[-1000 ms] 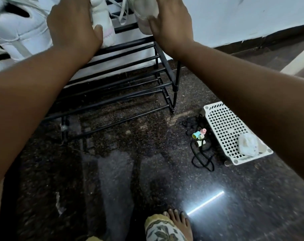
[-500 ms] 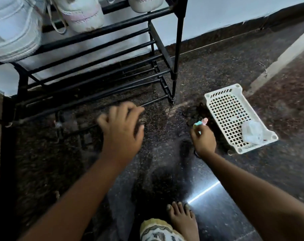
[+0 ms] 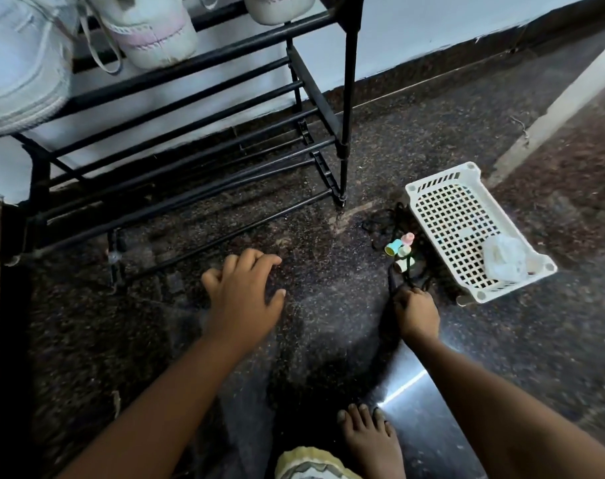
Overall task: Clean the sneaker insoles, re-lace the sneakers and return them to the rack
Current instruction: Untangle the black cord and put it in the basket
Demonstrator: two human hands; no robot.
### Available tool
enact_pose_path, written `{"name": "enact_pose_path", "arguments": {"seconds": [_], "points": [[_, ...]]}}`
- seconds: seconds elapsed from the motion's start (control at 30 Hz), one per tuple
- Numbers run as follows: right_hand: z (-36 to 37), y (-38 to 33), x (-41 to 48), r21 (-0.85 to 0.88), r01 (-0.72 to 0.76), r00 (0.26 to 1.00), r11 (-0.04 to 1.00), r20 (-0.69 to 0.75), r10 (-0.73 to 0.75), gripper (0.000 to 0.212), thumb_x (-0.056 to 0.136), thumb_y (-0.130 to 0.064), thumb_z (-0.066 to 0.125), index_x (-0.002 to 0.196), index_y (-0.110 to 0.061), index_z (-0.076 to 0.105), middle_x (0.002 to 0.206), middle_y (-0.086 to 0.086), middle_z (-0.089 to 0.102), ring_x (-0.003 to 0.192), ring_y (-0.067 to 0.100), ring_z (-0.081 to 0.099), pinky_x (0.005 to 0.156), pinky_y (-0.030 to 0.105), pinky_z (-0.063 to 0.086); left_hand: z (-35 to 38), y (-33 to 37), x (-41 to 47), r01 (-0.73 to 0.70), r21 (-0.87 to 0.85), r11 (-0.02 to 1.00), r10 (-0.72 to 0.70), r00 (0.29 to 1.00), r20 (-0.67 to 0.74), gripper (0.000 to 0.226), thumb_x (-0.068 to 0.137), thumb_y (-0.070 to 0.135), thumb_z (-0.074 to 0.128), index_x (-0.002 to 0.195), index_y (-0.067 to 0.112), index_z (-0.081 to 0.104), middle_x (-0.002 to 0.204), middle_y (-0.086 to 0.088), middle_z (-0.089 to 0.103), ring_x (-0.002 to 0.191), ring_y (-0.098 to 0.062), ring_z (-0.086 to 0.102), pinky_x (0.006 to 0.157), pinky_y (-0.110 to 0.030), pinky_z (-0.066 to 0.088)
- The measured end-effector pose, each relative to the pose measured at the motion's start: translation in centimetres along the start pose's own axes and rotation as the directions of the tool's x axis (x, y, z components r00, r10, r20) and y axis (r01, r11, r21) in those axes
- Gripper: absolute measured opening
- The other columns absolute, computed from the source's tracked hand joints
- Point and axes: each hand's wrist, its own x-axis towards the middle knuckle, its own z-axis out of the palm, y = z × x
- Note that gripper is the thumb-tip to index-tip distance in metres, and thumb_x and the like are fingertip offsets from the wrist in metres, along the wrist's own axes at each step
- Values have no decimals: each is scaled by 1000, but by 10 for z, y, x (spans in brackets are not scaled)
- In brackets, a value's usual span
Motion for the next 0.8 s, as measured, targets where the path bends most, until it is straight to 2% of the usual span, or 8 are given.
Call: {"name": "enact_pose_path", "arguments": {"seconds": [0.07,0.17,0.23,0.33,0.43,0.5,0.63,0.8], "points": [[-9,-5,-4,114,-56,996,992,-56,63,9,84,-15,63,81,-12,71,90,10,66,91,33,58,66,32,42,-6,2,5,-16,2,1000,16,1000,8,41,88,41,56,128,34,48,123,10,46,117,-15,39,77,-30,9],[-26,-23,-10,363,-108,984,926,-91,151,6,77,-17,68,78,-21,65,79,2,68,82,27,62,76,38,49,-23,9,10,-32,-17,999,32,999,26,37,89,41,55,124,36,49,118,13,48,115,-13,39,74,-30,9],[-44,-41,-15,560,-97,969,823,-136,207,17,74,-14,68,77,-27,59,71,-8,64,76,22,62,79,41,49,-37,15,12,-40,-56,998,44,997,68,32,90,41,54,122,37,50,116,15,49,113,-12,40,72,-30,10],[-84,-77,-25,782,35,966,622,-186,180,26,79,-7,62,71,-30,56,67,-5,58,68,16,55,75,29,47,-58,22,12,-44,-158,986,71,983,168,23,90,39,55,113,39,52,106,18,52,107,-10,45,83,-33,23],[-142,-107,-38,834,208,951,511,-294,92,18,79,-12,57,69,-27,57,67,0,57,64,11,49,72,24,43,-86,31,9,13,-333,943,52,981,186,12,87,37,60,97,41,54,93,17,57,96,-11,54,92,-49,40],[-186,-121,-49,838,286,933,465,-355,66,14,77,-17,55,67,-27,55,65,-3,55,63,8,47,62,21,40,-109,41,4,41,-395,918,14,991,135,7,84,41,60,90,42,55,88,17,61,91,-9,58,94,-50,40],[-267,-140,-72,841,393,912,372,-409,-40,12,74,-15,54,64,-22,55,64,-6,54,61,2,47,59,17,39,-152,62,-9,86,-529,845,-53,996,77,10,87,32,62,83,41,59,83,15,63,86,-11,59,99,-51,38],[-349,-169,-106,829,439,892,348,-354,-280,9,72,-16,55,64,-18,57,57,-12,53,55,4,43,55,20,35,-191,92,-31,60,-685,726,-36,998,48,17,89,28,61,88,45,59,72,17,57,76,-10,51,102,-55,36]]}}
